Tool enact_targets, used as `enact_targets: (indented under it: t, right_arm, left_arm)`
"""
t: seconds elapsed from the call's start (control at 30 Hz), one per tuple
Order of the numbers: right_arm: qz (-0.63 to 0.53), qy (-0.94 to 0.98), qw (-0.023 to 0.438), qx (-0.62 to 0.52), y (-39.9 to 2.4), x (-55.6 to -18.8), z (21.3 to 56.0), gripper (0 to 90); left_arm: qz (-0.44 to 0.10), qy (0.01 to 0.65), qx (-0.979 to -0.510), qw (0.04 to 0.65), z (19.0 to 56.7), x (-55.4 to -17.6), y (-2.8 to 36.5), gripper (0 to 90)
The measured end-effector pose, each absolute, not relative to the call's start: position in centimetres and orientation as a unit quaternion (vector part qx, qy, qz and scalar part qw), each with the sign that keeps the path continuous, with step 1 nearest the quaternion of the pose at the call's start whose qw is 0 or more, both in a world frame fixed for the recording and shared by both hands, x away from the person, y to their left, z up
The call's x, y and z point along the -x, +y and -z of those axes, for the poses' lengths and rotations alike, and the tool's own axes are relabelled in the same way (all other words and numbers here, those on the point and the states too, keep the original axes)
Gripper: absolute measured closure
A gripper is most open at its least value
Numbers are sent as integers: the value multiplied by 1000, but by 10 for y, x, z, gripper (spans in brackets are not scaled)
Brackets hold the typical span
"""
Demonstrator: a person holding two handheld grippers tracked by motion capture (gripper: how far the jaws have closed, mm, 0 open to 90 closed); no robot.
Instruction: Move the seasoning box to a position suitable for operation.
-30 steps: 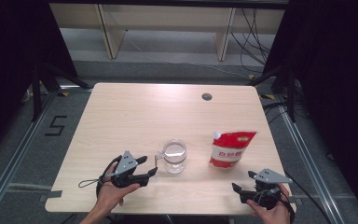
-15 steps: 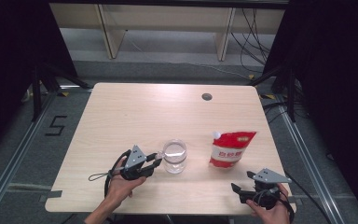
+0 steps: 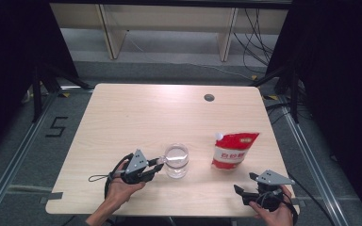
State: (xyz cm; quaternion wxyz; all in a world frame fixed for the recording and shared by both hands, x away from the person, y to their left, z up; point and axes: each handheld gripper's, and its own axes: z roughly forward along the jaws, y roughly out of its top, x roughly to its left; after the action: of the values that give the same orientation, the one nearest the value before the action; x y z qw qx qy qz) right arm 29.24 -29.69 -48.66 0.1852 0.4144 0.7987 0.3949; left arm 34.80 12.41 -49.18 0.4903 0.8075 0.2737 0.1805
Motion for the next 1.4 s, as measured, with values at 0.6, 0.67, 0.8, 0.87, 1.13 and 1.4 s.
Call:
enact_targets:
  t: [0.6,0.67,0.8,0.87,1.13,1.4]
  right_arm:
    - [-397,800,177,-412,-296,-291,487,243]
    - [-398,799,181,-412,-296,-291,487,243]
    - [-398,803,176,-407,-295,-291,486,243]
    - [-395,799,173,-419,-293,-288,486,243]
    - [-397,809,177,-396,-290,-292,488,243]
    - [-396,807,165,-406,-287,-291,488,243]
  left_arm:
    - [-146,236,-815,509,494,-328,135,732]
    - [-148,231,-814,511,494,-327,136,732]
    - [-143,228,-815,513,494,-324,137,732]
    - [-138,221,-816,516,495,-322,138,732]
    - [-135,216,-818,515,495,-318,141,726]
    - [-143,252,-811,509,491,-315,146,408]
